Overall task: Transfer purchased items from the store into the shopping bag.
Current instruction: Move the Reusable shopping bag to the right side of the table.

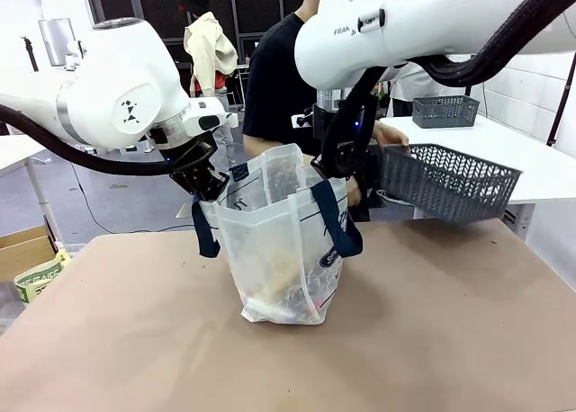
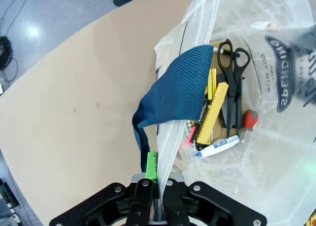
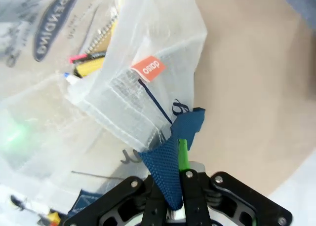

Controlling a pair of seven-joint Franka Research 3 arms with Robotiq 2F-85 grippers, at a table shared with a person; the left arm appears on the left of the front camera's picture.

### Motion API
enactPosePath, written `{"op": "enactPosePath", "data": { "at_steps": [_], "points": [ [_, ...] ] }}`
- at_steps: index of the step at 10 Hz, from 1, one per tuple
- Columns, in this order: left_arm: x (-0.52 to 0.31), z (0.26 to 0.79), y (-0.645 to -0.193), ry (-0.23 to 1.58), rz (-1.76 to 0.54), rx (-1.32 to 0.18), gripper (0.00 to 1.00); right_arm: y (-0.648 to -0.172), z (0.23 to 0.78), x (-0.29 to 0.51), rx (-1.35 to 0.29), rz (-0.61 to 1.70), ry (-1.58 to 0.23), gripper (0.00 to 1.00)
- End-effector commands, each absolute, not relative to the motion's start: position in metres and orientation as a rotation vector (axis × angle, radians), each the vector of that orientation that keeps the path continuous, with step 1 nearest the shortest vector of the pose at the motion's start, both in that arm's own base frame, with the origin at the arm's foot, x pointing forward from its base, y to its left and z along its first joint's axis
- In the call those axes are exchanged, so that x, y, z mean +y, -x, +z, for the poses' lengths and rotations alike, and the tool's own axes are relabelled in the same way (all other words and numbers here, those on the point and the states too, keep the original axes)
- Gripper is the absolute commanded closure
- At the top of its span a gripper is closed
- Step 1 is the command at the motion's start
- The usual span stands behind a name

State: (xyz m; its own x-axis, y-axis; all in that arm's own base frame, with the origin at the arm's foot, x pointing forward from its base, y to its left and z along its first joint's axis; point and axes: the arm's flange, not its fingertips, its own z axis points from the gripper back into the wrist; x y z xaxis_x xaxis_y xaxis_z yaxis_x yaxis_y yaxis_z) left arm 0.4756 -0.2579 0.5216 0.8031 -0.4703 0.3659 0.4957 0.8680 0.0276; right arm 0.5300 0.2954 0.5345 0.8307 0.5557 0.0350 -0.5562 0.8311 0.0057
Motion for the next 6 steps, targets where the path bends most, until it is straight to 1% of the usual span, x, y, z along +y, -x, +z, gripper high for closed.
{"op": "enactPosePath", "data": {
  "at_steps": [1,6],
  "points": [
    [-0.259,0.523,-0.479,0.12,-0.524,-0.394,1.0,-0.536,0.545,0.304,0.015,0.476,-0.067,1.0],
    [-0.281,0.528,-0.48,0.24,-0.531,-0.387,1.0,-0.554,0.545,0.309,-0.016,0.347,-0.146,1.0]
  ]
}}
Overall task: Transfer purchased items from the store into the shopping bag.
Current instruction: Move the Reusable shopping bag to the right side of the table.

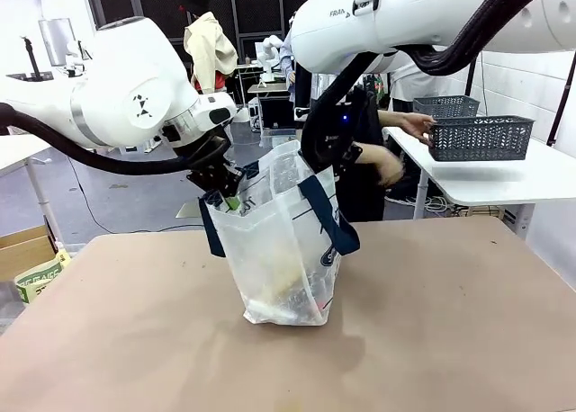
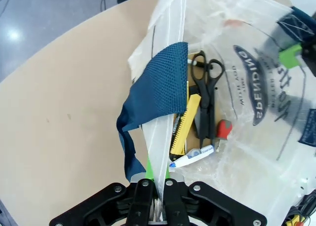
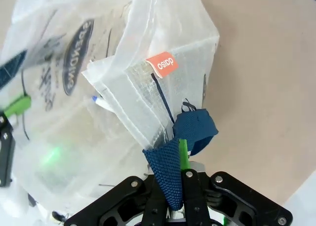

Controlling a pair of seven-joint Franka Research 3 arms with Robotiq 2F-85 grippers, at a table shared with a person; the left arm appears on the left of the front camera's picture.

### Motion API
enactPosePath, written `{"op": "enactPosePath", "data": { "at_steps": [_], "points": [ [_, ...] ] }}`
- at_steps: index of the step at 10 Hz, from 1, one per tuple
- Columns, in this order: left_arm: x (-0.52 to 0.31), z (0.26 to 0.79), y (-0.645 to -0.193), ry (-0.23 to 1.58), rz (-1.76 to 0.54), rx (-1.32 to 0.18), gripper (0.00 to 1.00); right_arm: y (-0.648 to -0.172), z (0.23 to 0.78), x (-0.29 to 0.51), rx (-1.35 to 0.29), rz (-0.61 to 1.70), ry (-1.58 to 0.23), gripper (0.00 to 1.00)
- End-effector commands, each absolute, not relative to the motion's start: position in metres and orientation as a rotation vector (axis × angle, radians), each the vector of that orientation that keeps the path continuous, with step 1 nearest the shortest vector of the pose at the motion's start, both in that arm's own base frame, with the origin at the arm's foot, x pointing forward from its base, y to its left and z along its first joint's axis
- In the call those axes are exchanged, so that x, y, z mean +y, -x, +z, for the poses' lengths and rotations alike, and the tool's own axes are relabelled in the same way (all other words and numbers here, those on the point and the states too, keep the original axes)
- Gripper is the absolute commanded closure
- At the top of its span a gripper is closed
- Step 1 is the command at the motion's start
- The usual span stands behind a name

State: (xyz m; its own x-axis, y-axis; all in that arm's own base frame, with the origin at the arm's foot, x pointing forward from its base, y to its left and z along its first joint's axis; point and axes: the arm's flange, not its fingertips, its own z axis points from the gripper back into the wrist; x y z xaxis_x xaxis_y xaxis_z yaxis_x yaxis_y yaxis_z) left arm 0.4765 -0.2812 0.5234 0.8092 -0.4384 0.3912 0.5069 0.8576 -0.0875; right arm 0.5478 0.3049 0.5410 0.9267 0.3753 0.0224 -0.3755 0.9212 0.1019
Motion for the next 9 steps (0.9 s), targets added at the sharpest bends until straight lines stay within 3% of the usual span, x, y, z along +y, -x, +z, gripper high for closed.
{"op": "enactPosePath", "data": {
  "at_steps": [1,9],
  "points": [
    [-0.285,0.531,-0.479,0.251,-0.528,-0.383,1.0,-0.557,0.546,0.312,-0.023,0.327,-0.16,1.0],
    [-0.322,0.533,-0.486,0.349,-0.474,-0.358,1.0,-0.588,0.546,0.355,-0.011,0.227,-0.233,1.0]
  ]
}}
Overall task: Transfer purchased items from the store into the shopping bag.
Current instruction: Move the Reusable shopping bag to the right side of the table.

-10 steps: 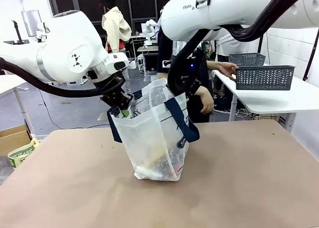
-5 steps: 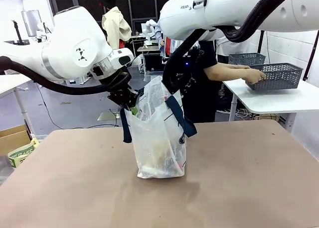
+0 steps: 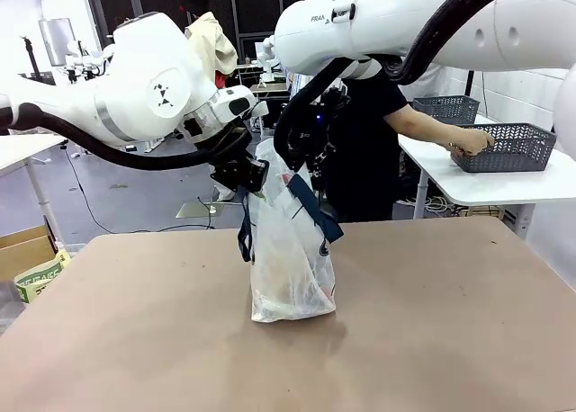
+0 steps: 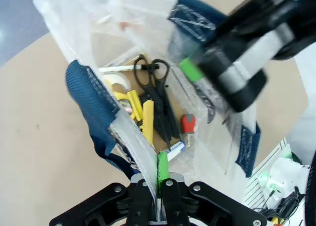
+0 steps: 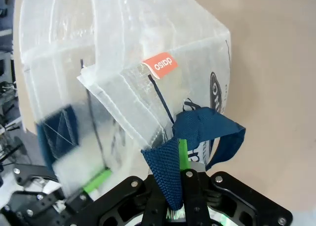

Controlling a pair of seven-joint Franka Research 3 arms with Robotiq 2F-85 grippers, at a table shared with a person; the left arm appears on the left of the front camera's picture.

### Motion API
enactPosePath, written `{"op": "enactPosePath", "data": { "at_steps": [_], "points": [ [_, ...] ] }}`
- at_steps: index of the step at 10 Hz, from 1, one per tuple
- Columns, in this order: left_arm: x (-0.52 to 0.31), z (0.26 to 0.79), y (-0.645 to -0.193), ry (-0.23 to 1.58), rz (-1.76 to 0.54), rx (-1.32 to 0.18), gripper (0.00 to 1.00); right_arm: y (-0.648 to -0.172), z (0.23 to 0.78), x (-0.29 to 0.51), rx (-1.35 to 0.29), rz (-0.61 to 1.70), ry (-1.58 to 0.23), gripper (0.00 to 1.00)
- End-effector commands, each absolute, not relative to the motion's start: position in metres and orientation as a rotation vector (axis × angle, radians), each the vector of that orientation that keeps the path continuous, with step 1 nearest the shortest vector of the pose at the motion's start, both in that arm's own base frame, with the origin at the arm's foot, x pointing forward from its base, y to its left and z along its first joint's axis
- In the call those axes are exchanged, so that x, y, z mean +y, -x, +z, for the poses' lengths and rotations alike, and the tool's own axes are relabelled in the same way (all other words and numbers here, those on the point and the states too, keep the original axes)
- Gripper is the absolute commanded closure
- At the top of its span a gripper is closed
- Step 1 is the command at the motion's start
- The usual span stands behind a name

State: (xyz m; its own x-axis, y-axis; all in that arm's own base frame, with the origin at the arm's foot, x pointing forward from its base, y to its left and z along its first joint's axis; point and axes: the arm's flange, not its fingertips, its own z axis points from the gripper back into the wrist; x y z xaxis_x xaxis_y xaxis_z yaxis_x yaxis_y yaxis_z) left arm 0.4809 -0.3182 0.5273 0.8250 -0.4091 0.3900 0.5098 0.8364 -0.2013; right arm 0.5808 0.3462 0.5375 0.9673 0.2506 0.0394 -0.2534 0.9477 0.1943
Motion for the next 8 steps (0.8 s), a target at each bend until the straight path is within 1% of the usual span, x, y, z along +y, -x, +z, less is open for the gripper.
{"op": "enactPosePath", "data": {
  "at_steps": [1,3,6,7,8],
  "points": [
    [-0.324,0.532,-0.488,0.359,-0.469,-0.359,1.0,-0.589,0.545,0.359,-0.011,0.231,-0.237,1.0],
    [-0.321,0.527,-0.483,0.317,-0.493,-0.34,1.0,-0.584,0.537,0.351,-0.017,0.254,-0.206,1.0],
    [-0.321,0.527,-0.483,0.317,-0.493,-0.34,1.0,-0.585,0.534,0.352,-0.013,0.252,-0.204,1.0],
    [-0.321,0.527,-0.483,0.317,-0.493,-0.34,1.0,-0.58,0.536,0.356,0.082,0.083,-0.232,1.0],
    [-0.321,0.527,-0.483,0.317,-0.493,-0.34,1.0,-0.575,0.539,0.357,0.1,-0.029,-0.226,1.0]
  ]
}}
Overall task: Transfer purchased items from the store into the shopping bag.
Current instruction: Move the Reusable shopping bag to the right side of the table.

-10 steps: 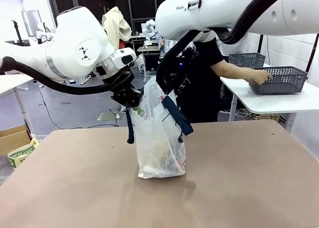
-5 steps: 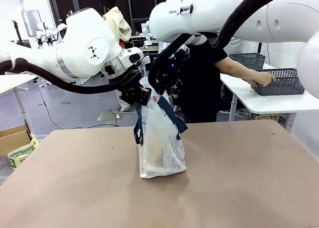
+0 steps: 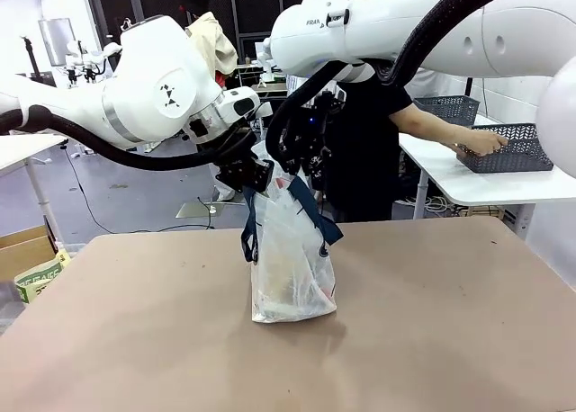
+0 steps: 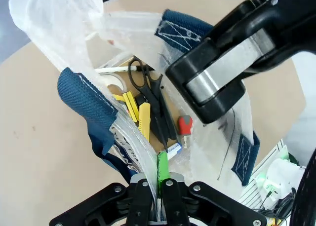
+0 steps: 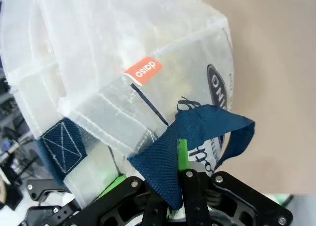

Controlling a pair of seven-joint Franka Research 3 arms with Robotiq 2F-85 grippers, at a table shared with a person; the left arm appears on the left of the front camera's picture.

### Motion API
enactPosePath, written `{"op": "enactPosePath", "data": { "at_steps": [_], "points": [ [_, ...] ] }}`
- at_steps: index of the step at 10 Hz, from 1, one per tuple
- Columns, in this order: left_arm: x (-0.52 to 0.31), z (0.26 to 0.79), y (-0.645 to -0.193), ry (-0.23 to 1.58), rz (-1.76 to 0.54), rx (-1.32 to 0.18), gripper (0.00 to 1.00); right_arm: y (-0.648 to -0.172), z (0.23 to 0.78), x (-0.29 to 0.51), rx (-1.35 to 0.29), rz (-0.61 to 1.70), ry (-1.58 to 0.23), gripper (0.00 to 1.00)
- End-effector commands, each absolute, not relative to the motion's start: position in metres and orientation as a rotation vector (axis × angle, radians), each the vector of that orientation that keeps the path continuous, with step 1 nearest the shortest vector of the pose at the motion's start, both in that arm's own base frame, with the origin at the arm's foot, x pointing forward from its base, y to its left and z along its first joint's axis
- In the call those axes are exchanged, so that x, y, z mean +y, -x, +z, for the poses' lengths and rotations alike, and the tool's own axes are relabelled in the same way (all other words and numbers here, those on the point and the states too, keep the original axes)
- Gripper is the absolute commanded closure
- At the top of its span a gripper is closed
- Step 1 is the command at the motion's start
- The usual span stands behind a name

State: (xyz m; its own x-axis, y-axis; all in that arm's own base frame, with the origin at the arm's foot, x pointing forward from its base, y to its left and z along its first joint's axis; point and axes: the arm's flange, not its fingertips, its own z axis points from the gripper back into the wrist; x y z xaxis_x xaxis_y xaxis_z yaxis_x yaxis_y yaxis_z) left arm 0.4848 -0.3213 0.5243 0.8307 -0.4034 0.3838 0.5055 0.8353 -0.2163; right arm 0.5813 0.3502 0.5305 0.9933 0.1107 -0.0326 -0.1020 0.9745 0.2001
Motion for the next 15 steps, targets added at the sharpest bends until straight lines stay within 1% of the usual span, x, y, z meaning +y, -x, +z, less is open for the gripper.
{"op": "enactPosePath", "data": {
  "at_steps": [1,2,3,4,5,6,7,8,10,12,14,15],
  "points": [
    [-0.321,0.527,-0.483,0.317,-0.493,-0.34,1.0,-0.571,0.542,0.357,0.115,-0.129,-0.215,1.0],
    [-0.321,0.527,-0.483,0.317,-0.493,-0.34,1.0,-0.572,0.542,0.356,0.138,-0.192,-0.198,1.0],
    [-0.321,0.527,-0.483,0.317,-0.493,-0.34,1.0,-0.575,0.542,0.355,0.128,-0.192,-0.187,1.0],
    [-0.321,0.527,-0.483,0.317,-0.493,-0.34,1.0,-0.575,0.54,0.354,0.073,-0.028,-0.095,1.0],
    [-0.321,0.527,-0.483,0.317,-0.493,-0.34,1.0,-0.574,0.531,0.35,0.107,-0.164,-0.168,1.0],
    [-0.321,0.524,-0.485,0.319,-0.491,-0.333,1.0,-0.573,0.531,0.35,0.097,-0.145,-0.145,1.0],
    [-0.322,0.527,-0.486,0.385,-0.5,-0.358,1.0,-0.579,0.527,0.348,0.088,-0.131,-0.176,1.0],
    [-0.323,0.529,-0.487,0.4,-0.498,-0.377,1.0,-0.582,0.526,0.347,0.103,-0.142,-0.212,1.0],
    [-0.323,0.529,-0.489,0.425,-0.463,-0.41,1.0,-0.585,0.524,0.35,0.108,-0.177,-0.209,1.0],
    [-0.317,0.527,-0.489,0.467,-0.419,-0.401,1.0,-0.585,0.523,0.351,0.106,-0.183,-0.203,1.0],
    [-0.314,0.525,-0.488,0.504,-0.405,-0.424,1.0,-0.585,0.522,0.353,0.108,-0.174,-0.201,1.0],
    [-0.314,0.525,-0.489,0.532,-0.407,-0.434,0.91,-0.585,0.521,0.354,0.111,-0.166,-0.203,1.0]
  ]
}}
